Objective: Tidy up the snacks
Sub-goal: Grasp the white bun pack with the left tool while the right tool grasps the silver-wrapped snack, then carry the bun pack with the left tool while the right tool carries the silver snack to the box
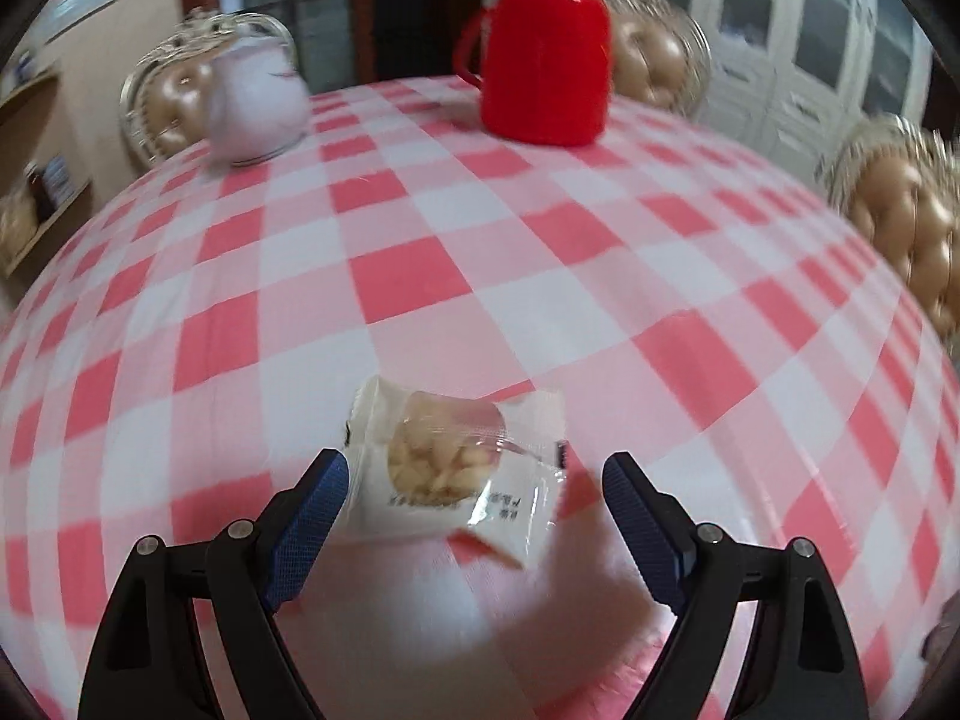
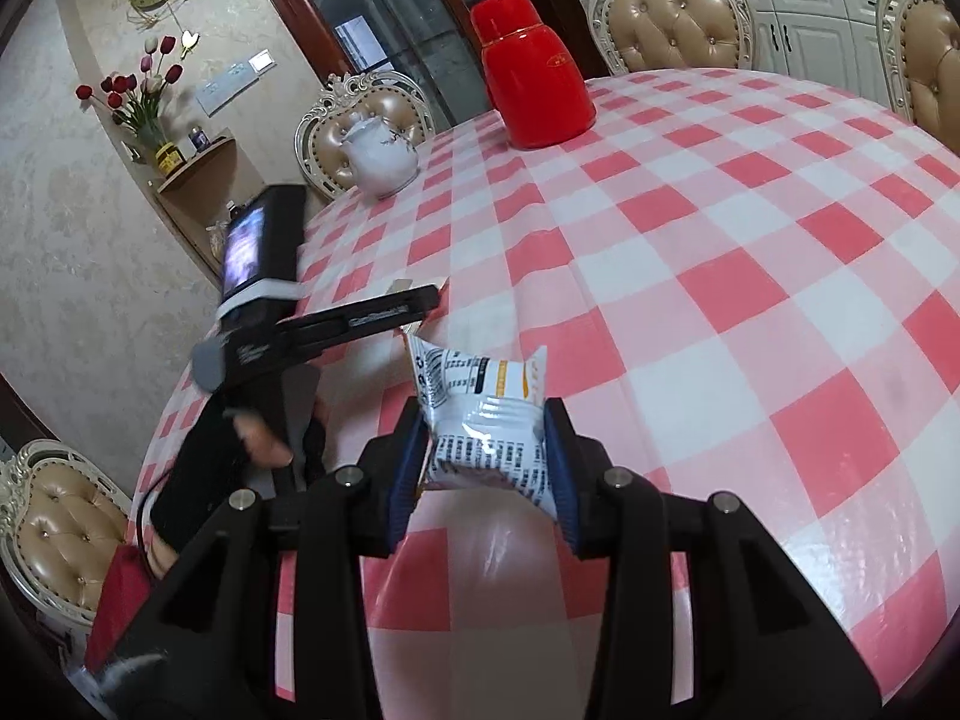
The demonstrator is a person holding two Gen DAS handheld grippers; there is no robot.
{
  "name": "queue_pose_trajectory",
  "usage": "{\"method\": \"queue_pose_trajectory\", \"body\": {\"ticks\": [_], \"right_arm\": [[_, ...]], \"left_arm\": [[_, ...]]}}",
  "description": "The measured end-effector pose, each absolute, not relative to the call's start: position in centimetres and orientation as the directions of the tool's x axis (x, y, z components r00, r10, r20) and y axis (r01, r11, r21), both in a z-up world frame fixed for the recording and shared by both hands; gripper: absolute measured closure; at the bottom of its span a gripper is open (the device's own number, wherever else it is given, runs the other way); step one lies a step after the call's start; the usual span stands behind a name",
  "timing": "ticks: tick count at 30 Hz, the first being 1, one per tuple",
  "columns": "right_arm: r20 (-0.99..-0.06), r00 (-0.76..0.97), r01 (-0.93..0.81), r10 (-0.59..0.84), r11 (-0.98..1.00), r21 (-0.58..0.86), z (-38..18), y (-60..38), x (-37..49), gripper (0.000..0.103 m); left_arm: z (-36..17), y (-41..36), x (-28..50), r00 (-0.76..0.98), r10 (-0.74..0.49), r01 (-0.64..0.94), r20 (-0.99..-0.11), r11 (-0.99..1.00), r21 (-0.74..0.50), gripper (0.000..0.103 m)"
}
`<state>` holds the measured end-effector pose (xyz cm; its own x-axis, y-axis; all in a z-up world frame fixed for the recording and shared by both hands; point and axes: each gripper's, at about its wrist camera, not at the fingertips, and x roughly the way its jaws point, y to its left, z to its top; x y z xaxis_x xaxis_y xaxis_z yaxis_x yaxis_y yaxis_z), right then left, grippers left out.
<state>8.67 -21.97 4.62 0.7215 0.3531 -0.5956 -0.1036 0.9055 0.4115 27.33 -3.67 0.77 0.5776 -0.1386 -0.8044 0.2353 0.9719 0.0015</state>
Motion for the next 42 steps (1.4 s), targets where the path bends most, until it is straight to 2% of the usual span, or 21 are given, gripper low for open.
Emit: {"method": "queue_pose_trajectory", "body": {"ticks": [4,10,14,16,22,31,42], "right_arm": [[-0.609,0.709,-0.104,0.357,0.906,0.41,4.2,-21.8,8.9,0.059],[-0.629,0.694,-0.103,0.35,0.913,0.394,3.5,-21.4,9.2,0.059],[-0.63,0.694,-0.105,0.35,0.914,0.392,3.5,-21.4,9.2,0.059],[-0.624,0.697,-0.11,0.353,0.913,0.393,3.7,-21.3,9.1,0.059],[-0.624,0.697,-0.106,0.353,0.912,0.397,3.4,-21.4,9.3,0.059],[-0.622,0.694,-0.092,0.363,0.901,0.424,2.9,-22.0,9.5,0.059],[-0.598,0.682,-0.153,0.421,0.882,0.446,2.7,-21.0,9.3,0.06]], "left_arm": [[0.6,-3.5,27.4,0.574,-0.153,0.27,-0.804,0.963,0.009,0.016],[1.3,-3.8,26.7,0.612,-0.177,0.297,-0.771,0.955,0.016,0.047],[1.8,-4.6,25.9,0.651,-0.148,0.306,-0.745,0.949,0.079,0.06],[2.2,-4.4,25.7,0.666,-0.155,0.302,-0.729,0.95,0.075,0.073],[3.0,-3.4,24.3,0.706,-0.171,0.271,-0.687,0.962,0.039,0.076],[4.1,-2.9,18.2,0.745,-0.207,0.253,-0.634,0.967,-0.018,0.076],[5.3,-0.5,12.0,0.762,-0.243,0.223,-0.6,0.969,-0.109,0.076]]}}
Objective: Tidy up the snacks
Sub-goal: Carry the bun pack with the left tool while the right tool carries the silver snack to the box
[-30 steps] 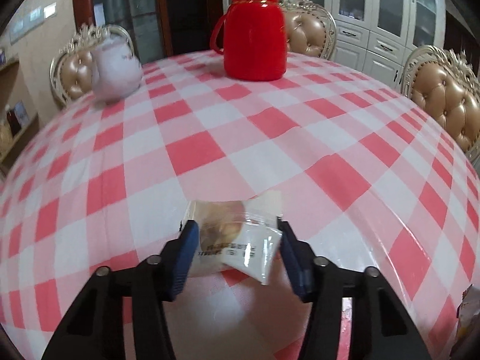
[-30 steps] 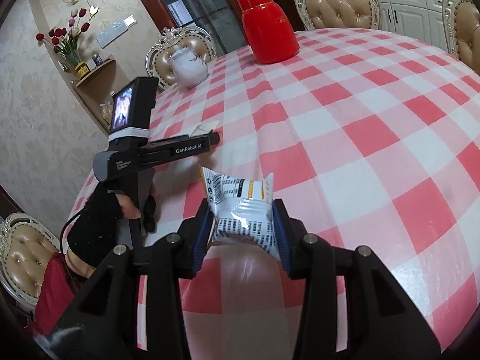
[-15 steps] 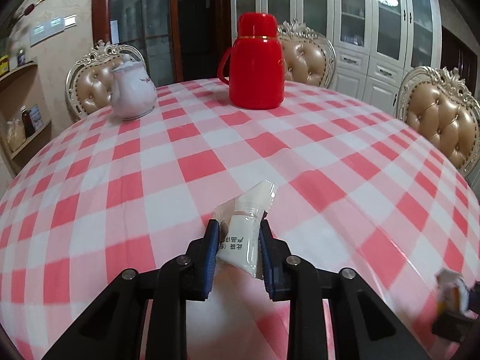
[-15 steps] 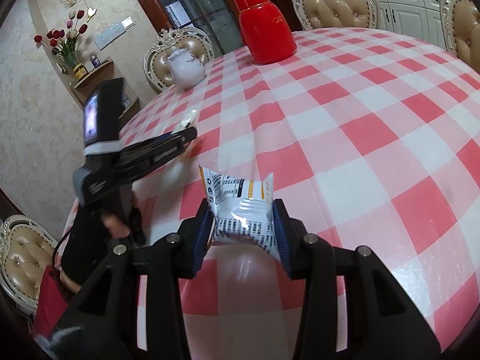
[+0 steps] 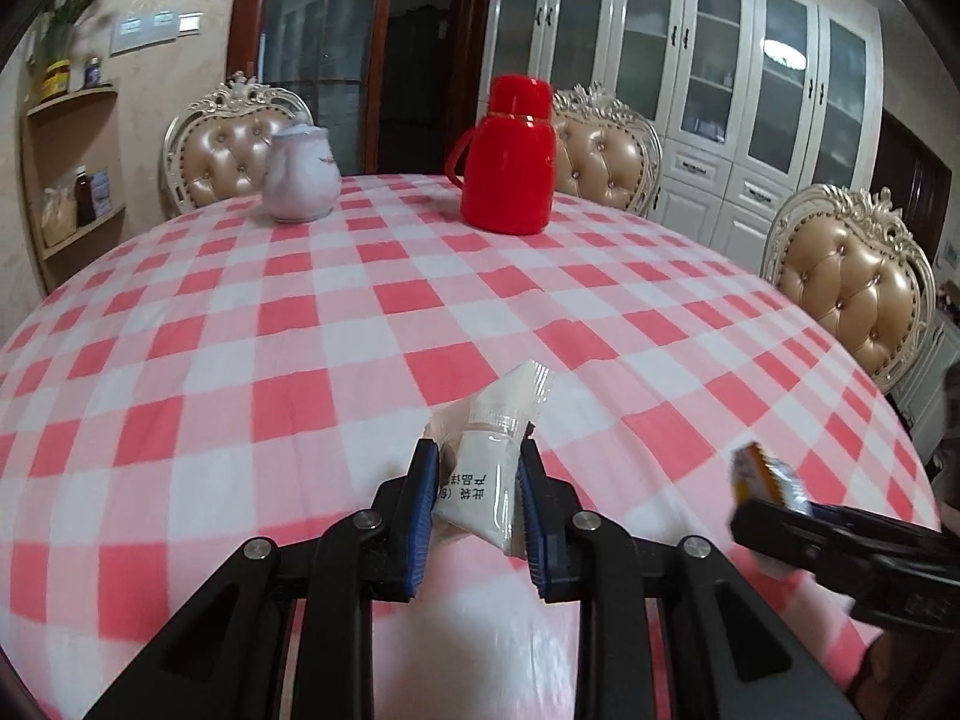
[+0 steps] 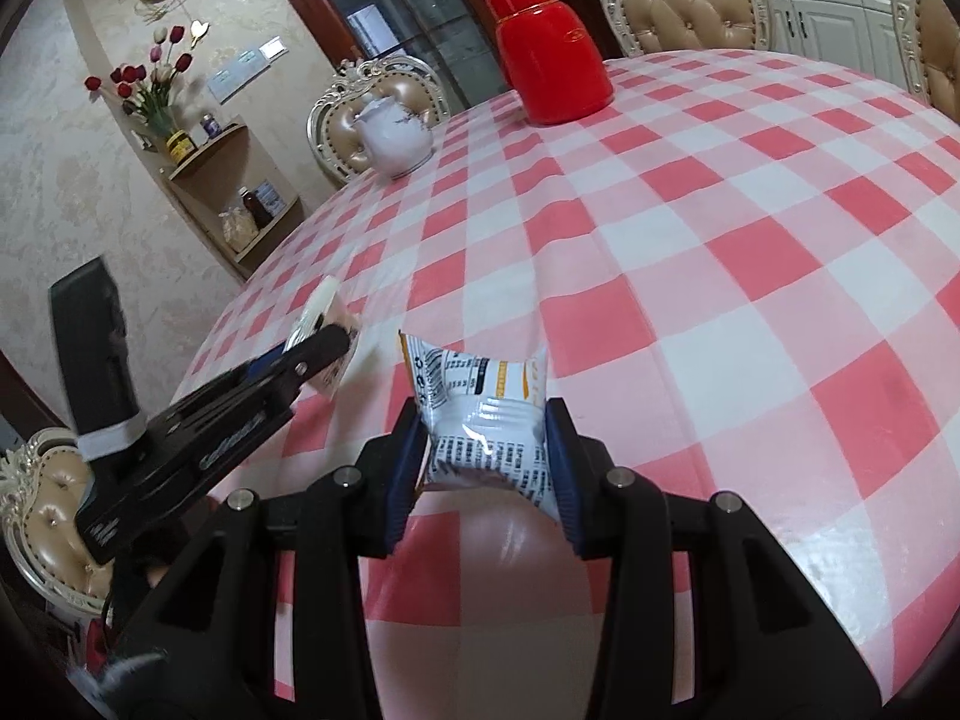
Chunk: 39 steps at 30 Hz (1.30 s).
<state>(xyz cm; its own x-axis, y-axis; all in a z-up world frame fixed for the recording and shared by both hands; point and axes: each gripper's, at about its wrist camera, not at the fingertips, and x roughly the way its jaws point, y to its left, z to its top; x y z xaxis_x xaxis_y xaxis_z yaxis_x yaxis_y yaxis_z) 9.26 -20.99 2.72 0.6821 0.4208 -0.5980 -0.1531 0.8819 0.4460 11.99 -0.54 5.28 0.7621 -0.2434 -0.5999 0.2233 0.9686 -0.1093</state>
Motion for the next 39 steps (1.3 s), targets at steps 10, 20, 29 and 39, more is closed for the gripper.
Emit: {"method": "queue_pose_trajectory", "body": {"ticks": [10,20,29,39], "right_arm": [[-0.59,0.682,-0.208,0.433,0.887,0.412,2.5,-19.3,8.6,0.06],[-0.559,0.69,-0.278,0.459,0.882,0.381,3.2,-16.9,4.9,0.06],[-0.534,0.71,-0.28,0.459,0.88,0.384,3.7,-16.7,2.1,0.06],[-0.521,0.711,-0.305,0.472,0.875,0.376,4.0,-15.7,-1.4,0.06]], "left_arm": [[7.3,3.7,5.9,0.811,-0.256,0.17,-0.526,0.964,-0.206,0.076],[7.3,5.7,1.5,0.835,-0.234,0.131,-0.498,0.964,-0.233,0.076],[6.9,6.9,-1.7,0.842,-0.236,0.112,-0.486,0.956,-0.27,0.076],[7.5,7.1,-6.5,0.863,-0.203,0.095,-0.463,0.965,-0.244,0.076]]}}
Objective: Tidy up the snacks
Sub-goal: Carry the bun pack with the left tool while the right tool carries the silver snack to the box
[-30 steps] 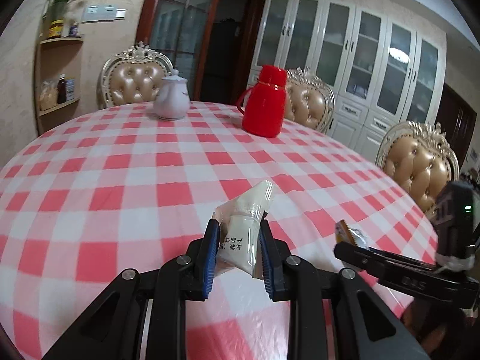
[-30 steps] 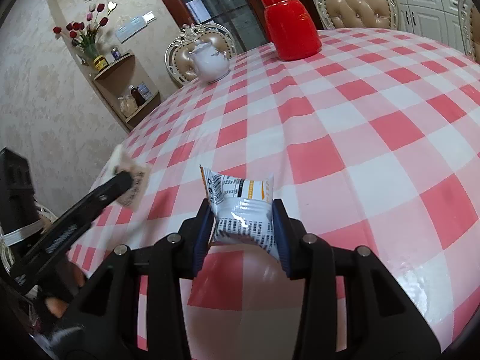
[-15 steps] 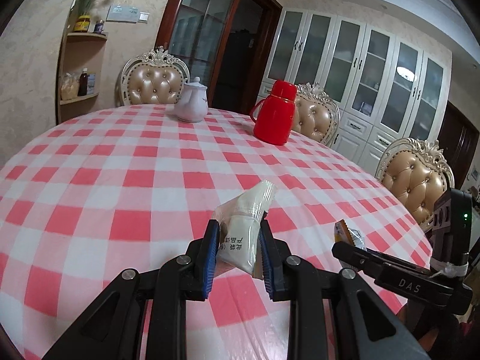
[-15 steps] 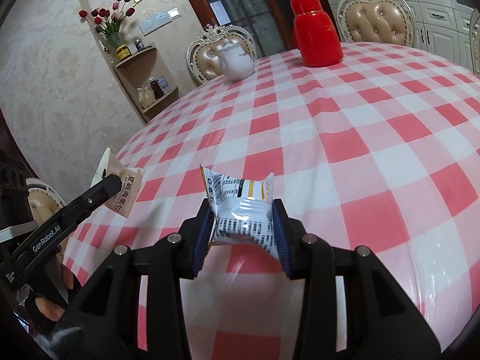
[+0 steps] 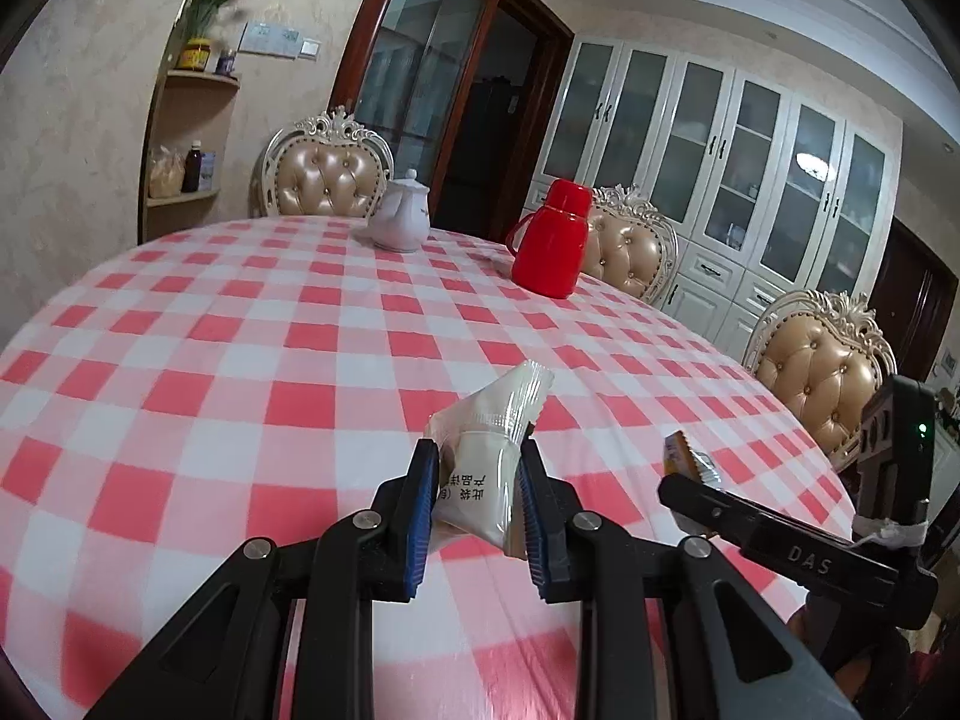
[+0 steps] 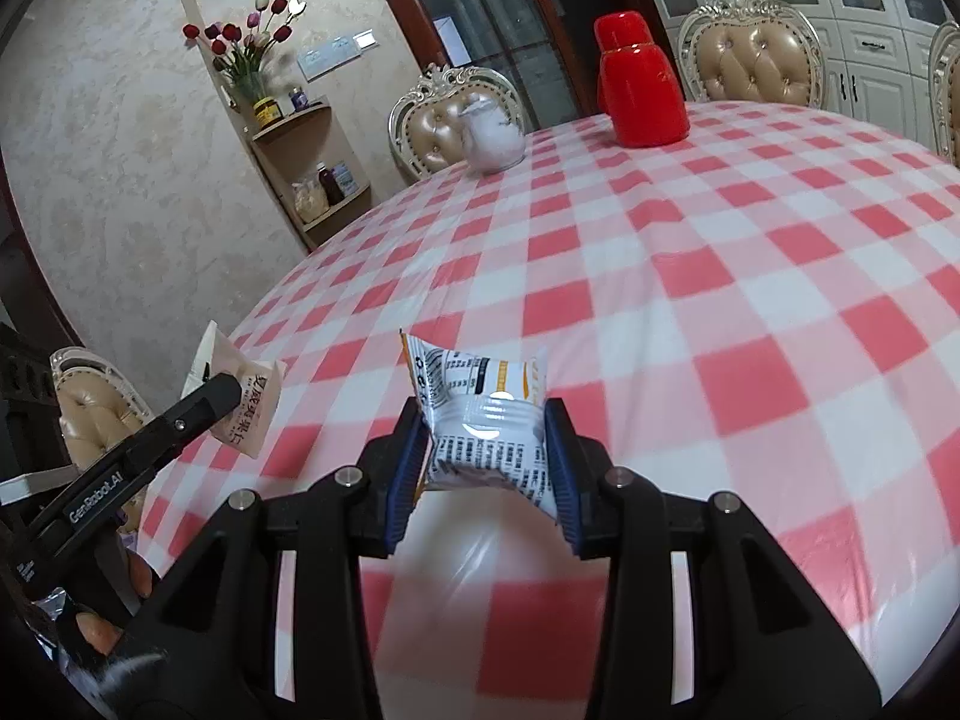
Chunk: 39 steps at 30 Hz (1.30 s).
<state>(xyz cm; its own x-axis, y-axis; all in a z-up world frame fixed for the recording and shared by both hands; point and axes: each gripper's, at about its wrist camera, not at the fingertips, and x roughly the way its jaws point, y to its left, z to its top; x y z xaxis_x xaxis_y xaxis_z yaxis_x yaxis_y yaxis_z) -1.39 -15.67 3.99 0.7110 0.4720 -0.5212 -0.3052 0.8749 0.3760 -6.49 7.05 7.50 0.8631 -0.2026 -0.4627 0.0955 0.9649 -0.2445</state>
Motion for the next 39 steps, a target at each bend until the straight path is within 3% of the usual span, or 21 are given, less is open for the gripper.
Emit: {"method": "queue_pose_trajectory", "body": {"ticks": [22,39], "right_arm": [[-0.488,0.62,-0.481,0.614,0.79,0.381,5.4,-8.3,-11.4,0.06],[-0.566,0.321,-0.825,0.759,0.518,0.226,5.3,7.6,-24.7,0.06]], "left_arm": [[7.9,11.6,-19.0,0.866,-0.082,0.001,-0.493,0.987,-0.162,0.076],[7.1,23.3,-34.1,0.838,0.166,-0.27,-0.519,0.954,-0.132,0.076]]}}
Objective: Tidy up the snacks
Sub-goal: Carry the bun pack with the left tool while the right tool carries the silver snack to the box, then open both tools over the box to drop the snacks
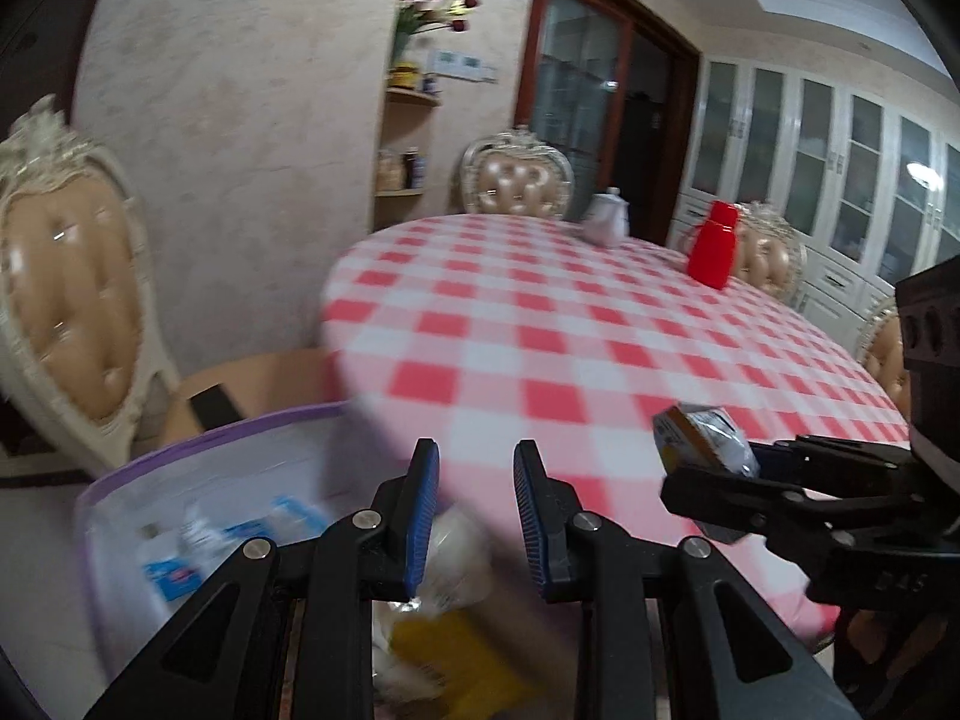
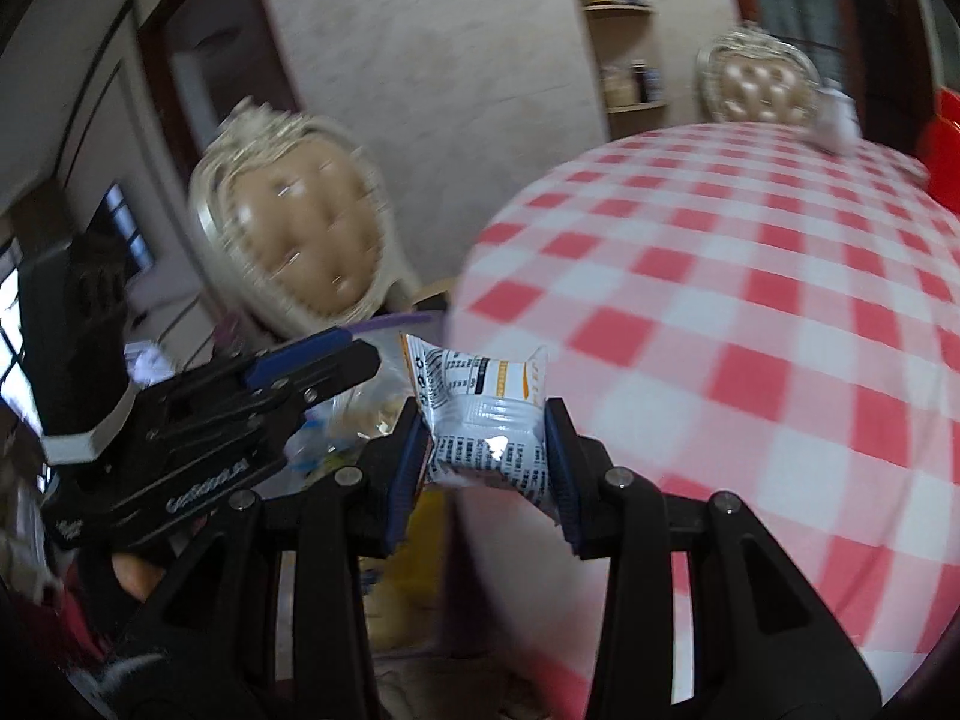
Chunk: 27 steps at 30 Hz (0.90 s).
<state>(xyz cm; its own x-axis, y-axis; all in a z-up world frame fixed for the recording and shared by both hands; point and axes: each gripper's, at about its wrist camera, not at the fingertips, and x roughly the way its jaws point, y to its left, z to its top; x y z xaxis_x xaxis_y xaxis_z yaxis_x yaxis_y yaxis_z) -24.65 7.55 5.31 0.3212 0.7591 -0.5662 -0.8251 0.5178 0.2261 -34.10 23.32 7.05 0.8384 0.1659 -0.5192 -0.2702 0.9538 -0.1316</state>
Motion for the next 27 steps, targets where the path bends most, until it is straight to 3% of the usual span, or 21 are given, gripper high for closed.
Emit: {"method": "queue_pose_trajectory", "body": {"ticks": [7,9,10,11,13,17,22,25,27], "right_arm": [[-0.614,0.239,-0.871,0.753,0.445,0.207,3.5,11.6,-27.2,0.06],[-0.634,0.214,-0.88,0.743,0.429,0.205,2.8,12.8,-27.7,0.057],[-0.646,0.205,-0.884,0.735,0.423,0.201,2.5,13.4,-27.8,0.054],[-0.658,0.201,-0.887,0.726,0.419,0.192,2.2,14.1,-28.0,0.053],[-0.682,0.185,-0.899,0.708,0.402,0.173,1.7,15.5,-28.8,0.046],[-0.72,0.208,-0.922,0.662,0.378,0.082,1.2,17.7,-30.8,0.017],[-0.764,0.263,-0.918,0.59,0.397,-0.009,0.9,18.4,-32.2,0.009],[-0.822,0.156,-0.908,0.548,0.407,0.099,0.9,18.6,-31.6,0.009],[-0.835,0.099,-0.879,0.541,0.441,0.182,1.0,18.4,-30.7,0.009]], "left_arm": [[5.7,27.5,-38.0,0.816,0.223,-0.356,-0.533,0.92,-0.161,0.073],[5.2,28.7,-38.4,0.809,0.217,-0.372,-0.546,0.909,-0.19,0.05],[5.0,29.3,-38.7,0.81,0.219,-0.383,-0.544,0.9,-0.208,0.024],[5.0,29.6,-39.0,0.815,0.226,-0.392,-0.534,0.893,-0.221,0.011],[5.0,30.0,-39.4,0.822,0.236,-0.407,-0.518,0.88,-0.245,0.009],[5.3,30.4,-39.0,0.766,0.272,-0.45,-0.583,0.874,-0.184,0.005],[7.2,31.1,-40.6,0.662,0.431,-0.606,-0.613,0.789,-0.099,0.0],[7.7,31.3,-41.2,0.605,0.471,-0.655,-0.642,0.753,-0.065,0.0],[7.4,31.7,-41.3,0.614,0.414,-0.628,-0.672,0.772,-0.098,0.0]]}}
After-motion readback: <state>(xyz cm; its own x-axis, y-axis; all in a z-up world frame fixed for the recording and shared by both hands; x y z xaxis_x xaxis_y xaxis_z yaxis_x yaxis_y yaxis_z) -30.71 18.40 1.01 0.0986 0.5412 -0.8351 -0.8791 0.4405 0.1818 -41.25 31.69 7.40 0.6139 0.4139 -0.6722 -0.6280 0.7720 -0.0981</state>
